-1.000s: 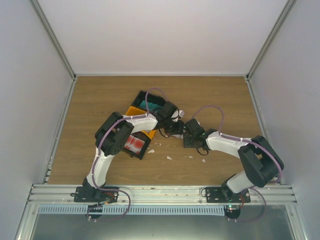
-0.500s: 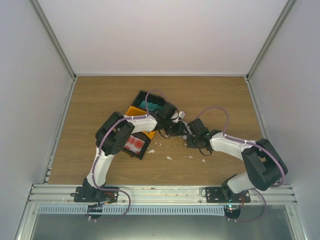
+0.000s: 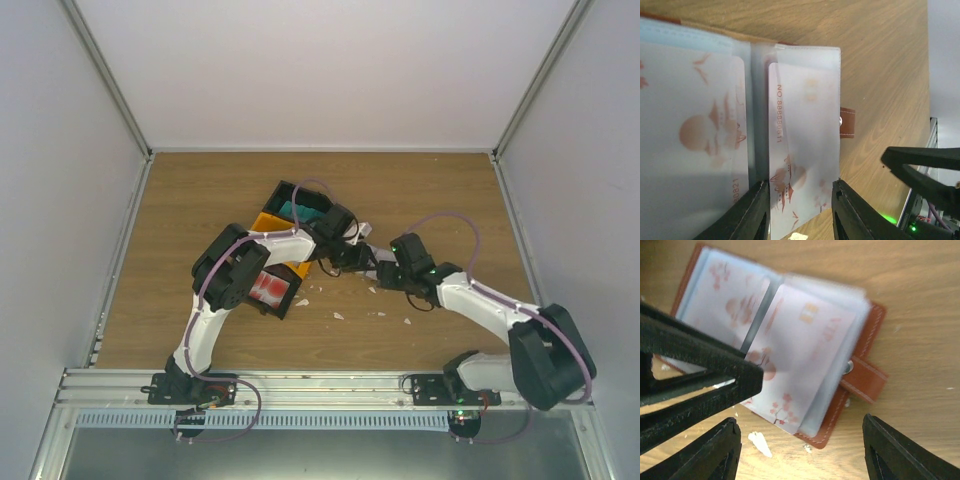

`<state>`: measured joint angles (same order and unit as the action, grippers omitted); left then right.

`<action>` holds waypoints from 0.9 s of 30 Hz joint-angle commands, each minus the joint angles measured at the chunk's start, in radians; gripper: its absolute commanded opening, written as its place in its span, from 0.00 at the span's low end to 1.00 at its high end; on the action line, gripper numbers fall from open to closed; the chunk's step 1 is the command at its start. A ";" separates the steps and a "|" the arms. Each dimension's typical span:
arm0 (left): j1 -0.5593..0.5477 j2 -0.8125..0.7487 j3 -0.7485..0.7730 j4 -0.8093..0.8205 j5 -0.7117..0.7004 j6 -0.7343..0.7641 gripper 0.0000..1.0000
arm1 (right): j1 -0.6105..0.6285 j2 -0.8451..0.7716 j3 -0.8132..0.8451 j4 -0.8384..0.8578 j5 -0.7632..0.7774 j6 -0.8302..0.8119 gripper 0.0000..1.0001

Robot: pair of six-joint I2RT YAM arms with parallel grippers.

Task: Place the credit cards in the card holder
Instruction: Insert the credit card into the card holder.

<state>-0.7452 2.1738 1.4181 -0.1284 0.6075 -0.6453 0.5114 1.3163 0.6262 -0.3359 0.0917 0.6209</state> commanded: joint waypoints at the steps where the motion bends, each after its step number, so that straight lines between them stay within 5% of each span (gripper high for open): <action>1: -0.005 0.018 0.039 0.006 -0.009 0.041 0.38 | -0.068 -0.090 -0.024 -0.013 -0.018 0.046 0.66; 11: -0.005 -0.040 -0.032 0.027 -0.078 0.014 0.35 | -0.257 -0.093 -0.069 0.005 -0.194 0.110 0.49; 27: -0.008 -0.062 -0.108 0.069 -0.078 -0.029 0.17 | -0.280 0.040 -0.089 0.075 -0.329 0.070 0.29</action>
<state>-0.7452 2.1345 1.3331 -0.0738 0.5304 -0.6724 0.2401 1.3365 0.5442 -0.2951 -0.1883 0.7082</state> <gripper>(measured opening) 0.192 0.315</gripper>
